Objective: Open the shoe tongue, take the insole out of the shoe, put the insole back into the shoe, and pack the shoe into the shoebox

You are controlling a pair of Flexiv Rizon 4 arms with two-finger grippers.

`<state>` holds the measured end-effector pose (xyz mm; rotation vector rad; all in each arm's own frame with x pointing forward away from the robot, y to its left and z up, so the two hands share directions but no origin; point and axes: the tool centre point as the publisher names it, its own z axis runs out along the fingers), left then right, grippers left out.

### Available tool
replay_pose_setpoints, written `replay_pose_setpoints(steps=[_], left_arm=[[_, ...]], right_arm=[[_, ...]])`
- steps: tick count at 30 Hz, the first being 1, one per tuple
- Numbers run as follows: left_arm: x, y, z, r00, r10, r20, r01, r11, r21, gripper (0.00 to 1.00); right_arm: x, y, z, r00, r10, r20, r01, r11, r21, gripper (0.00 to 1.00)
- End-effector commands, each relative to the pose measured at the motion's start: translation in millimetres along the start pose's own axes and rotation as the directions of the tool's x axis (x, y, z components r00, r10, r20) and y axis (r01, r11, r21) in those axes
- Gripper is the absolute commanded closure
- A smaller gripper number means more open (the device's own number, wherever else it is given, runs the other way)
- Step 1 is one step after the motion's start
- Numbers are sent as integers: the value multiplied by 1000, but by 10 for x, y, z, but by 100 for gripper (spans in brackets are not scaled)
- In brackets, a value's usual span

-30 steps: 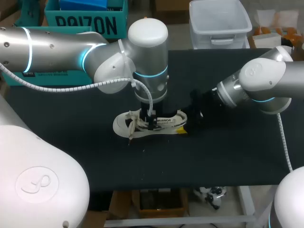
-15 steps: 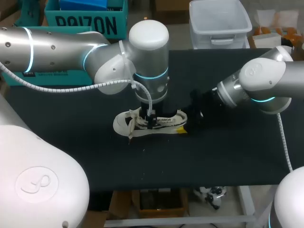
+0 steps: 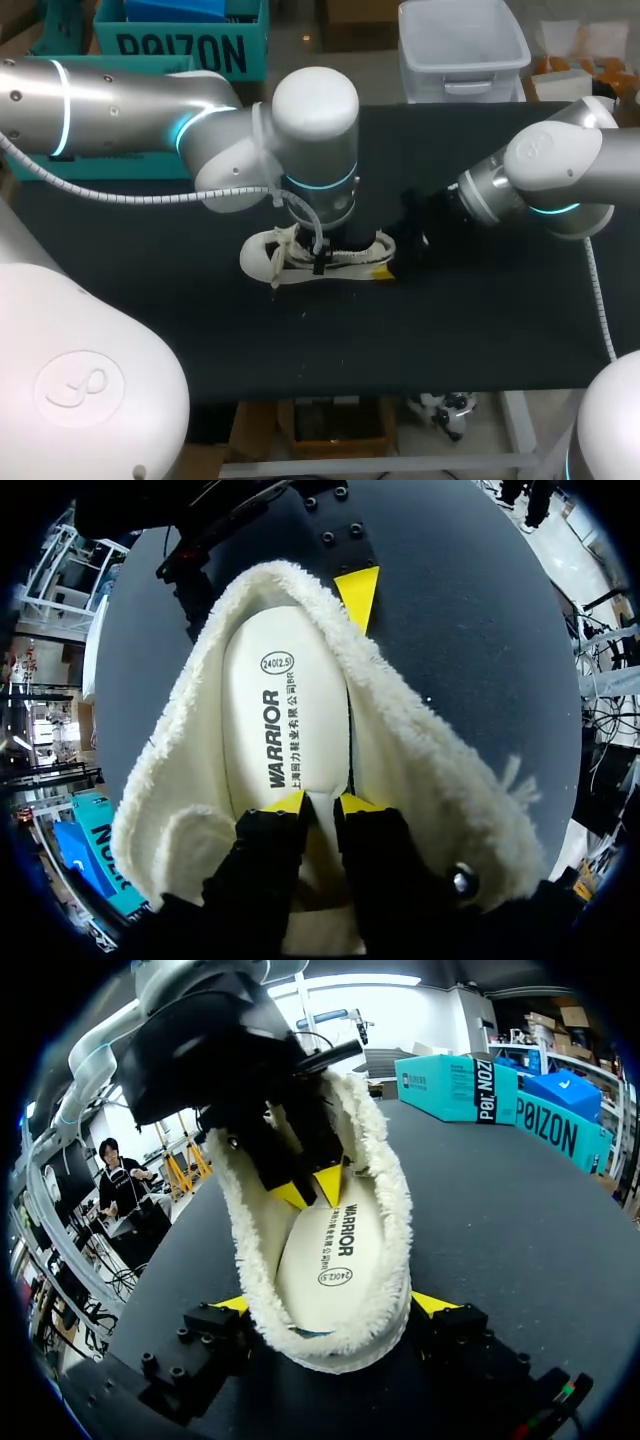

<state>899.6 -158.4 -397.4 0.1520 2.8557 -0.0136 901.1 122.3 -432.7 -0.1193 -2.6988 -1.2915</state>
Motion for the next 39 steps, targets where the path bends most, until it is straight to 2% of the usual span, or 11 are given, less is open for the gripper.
replay_pose_setpoints(steps=[1,4,5,6,7,16,31,39], left_arm=[[-161,-70,788,1000,-3,20,3,1000,6,79],[-205,-89,790,999,-4,35,3,1000,10,84],[-221,-93,790,999,-3,36,3,1000,12,87],[-239,-102,789,999,-5,41,4,1000,15,99],[-254,-107,789,999,-7,45,6,1000,17,100],[-375,-127,721,997,-9,76,6,999,35,100],[-427,-131,224,994,-13,111,1,994,105,100],[-461,-128,-26,995,-28,92,15,989,144,100]], right_arm=[[2,-72,113,1000,-4,-6,4,1000,-3,100],[2,-72,113,1000,-4,-6,4,1000,-3,100],[2,-72,113,1000,-4,-6,4,1000,-3,100],[2,-72,113,1000,-4,-6,4,1000,-3,100],[2,-72,113,1000,-4,-6,4,1000,-3,100],[2,-72,113,1000,-4,-6,4,1000,-3,100],[2,-72,113,1000,-4,-6,4,1000,-3,100],[2,-72,113,1000,-4,-6,4,1000,-3,100]])
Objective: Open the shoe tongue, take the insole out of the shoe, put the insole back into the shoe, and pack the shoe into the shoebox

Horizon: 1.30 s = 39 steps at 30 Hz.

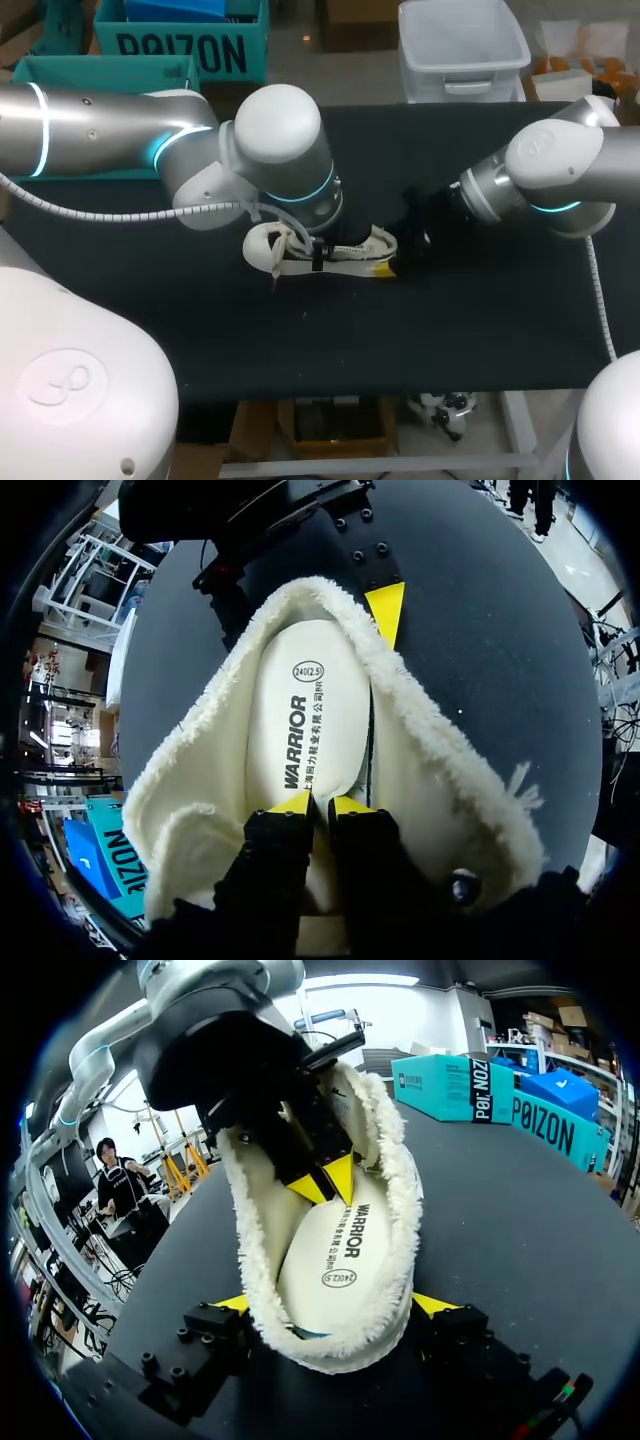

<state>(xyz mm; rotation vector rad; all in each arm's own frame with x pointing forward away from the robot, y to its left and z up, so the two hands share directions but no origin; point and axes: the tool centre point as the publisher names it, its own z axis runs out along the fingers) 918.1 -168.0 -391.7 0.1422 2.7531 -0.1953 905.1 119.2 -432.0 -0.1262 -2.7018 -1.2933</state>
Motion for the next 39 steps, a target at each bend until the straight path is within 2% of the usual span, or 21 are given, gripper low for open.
replay_pose_setpoints(steps=[1,17,26,39], left_arm=[[-261,-62,-12,1000,-3,-9,3,1000,22,100],[-264,-76,-252,998,-10,-70,15,998,67,100],[-302,-87,-439,991,-13,-134,33,988,153,100],[-264,-166,-694,983,16,-183,35,962,271,100]], right_arm=[[41,-63,145,1000,-6,-12,6,1000,-3,100],[41,-63,145,1000,-6,-12,6,1000,-3,100],[41,-63,145,1000,-6,-12,6,1000,-3,100],[41,-63,145,1000,-6,-12,6,1000,-3,100]])
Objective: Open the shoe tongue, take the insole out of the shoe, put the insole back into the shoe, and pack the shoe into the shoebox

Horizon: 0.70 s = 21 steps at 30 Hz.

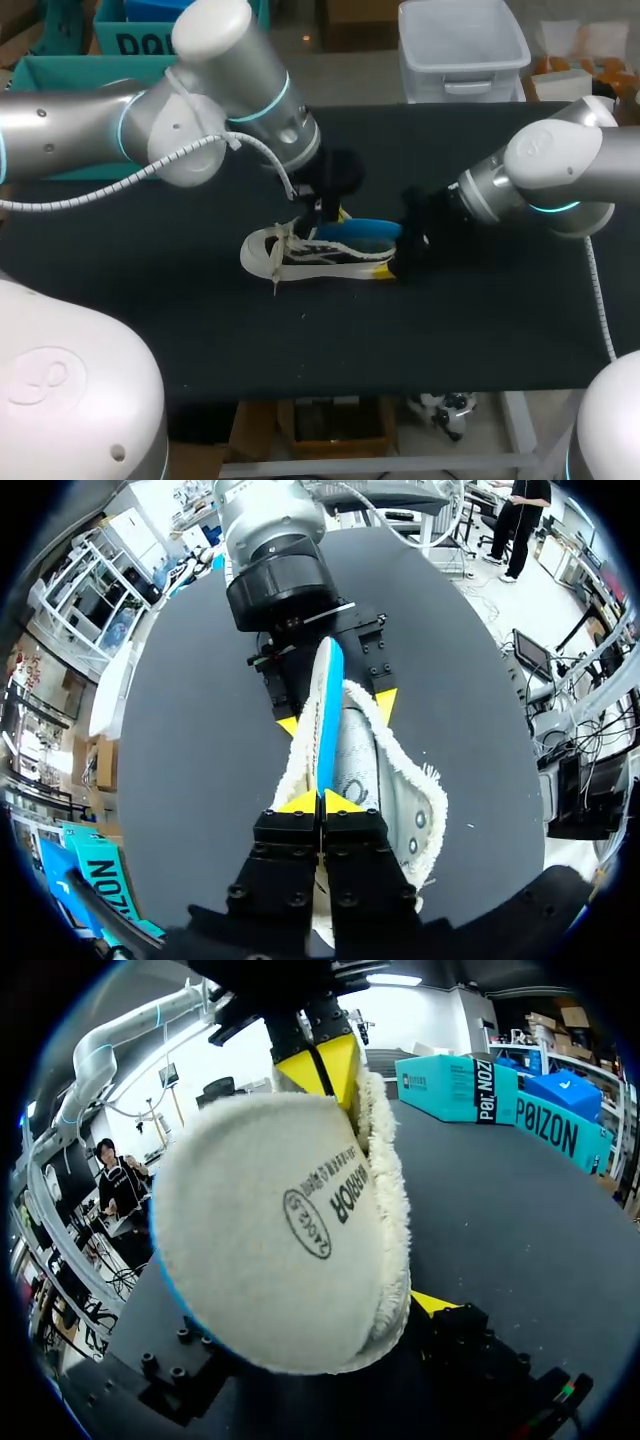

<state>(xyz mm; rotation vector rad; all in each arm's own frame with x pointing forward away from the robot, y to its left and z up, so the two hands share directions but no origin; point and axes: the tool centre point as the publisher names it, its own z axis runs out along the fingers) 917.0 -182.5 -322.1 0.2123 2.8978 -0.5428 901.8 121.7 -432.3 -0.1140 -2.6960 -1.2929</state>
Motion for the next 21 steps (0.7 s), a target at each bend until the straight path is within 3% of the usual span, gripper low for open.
replay_pose_setpoints(steps=[1,10,21], left_arm=[[18,39,-109,1000,12,-28,-11,998,57,100],[97,-66,-316,996,55,-70,-43,985,167,100],[239,-346,-581,990,114,-78,-86,951,297,100]], right_arm=[[8,-72,121,1000,-1,-3,1,1000,-2,100],[8,-72,121,1000,-1,-3,1,1000,-2,100],[8,-72,121,1000,-1,-3,1,1000,-2,100]])
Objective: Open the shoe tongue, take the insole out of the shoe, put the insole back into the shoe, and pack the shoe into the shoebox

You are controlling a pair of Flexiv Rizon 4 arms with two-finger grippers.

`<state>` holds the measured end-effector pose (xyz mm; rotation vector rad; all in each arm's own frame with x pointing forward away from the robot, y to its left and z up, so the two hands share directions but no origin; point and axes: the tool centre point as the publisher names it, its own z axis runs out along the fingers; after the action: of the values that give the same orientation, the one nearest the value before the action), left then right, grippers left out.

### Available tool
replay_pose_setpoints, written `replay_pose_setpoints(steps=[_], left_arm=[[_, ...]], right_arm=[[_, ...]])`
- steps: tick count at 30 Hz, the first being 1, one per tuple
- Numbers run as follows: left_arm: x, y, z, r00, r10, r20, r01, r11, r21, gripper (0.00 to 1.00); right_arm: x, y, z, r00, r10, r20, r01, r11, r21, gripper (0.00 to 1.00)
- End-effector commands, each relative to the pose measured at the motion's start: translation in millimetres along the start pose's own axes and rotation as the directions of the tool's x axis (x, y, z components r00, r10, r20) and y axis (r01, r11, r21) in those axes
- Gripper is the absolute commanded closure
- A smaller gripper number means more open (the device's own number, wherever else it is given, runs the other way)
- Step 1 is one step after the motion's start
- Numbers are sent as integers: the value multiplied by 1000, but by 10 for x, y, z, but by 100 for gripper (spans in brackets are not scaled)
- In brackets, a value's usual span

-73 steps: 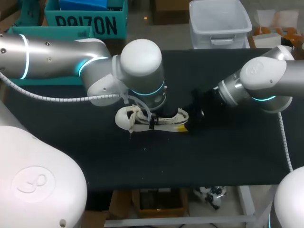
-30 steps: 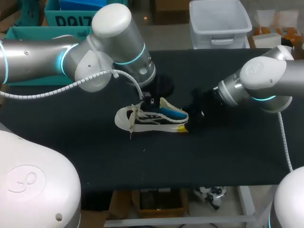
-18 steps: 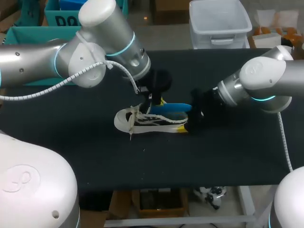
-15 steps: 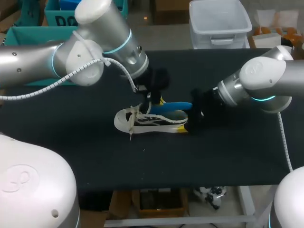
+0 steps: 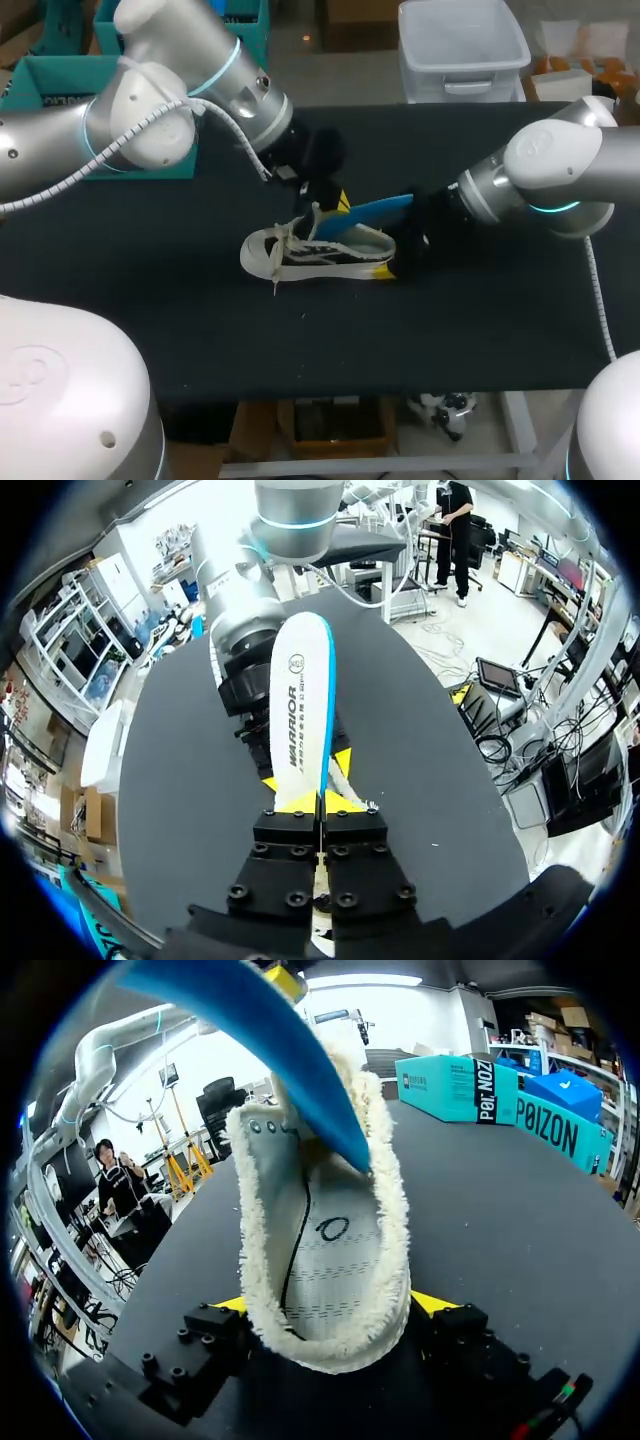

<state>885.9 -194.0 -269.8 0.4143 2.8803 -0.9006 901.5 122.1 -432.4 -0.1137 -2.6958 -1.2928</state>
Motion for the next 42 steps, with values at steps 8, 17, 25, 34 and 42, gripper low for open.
replay_pose_setpoints(steps=[8,17,25,34,42], left_arm=[[131,-239,-206,999,35,-16,-32,992,126,100],[142,-410,-354,998,49,-48,-37,971,235,100],[133,-570,-461,995,63,-72,-38,950,311,100],[141,-716,-630,993,81,-88,-42,923,382,100],[164,-822,-863,990,105,-99,-50,890,454,100]], right_arm=[[15,-79,86,1000,4,-1,-4,1000,-3,95],[44,-89,-13,1000,6,0,-6,1000,7,73],[48,-123,-85,1000,14,-5,-14,1000,14,0],[83,-138,-275,999,29,13,-30,999,37,0],[104,-28,-680,997,33,71,-43,989,141,0]])
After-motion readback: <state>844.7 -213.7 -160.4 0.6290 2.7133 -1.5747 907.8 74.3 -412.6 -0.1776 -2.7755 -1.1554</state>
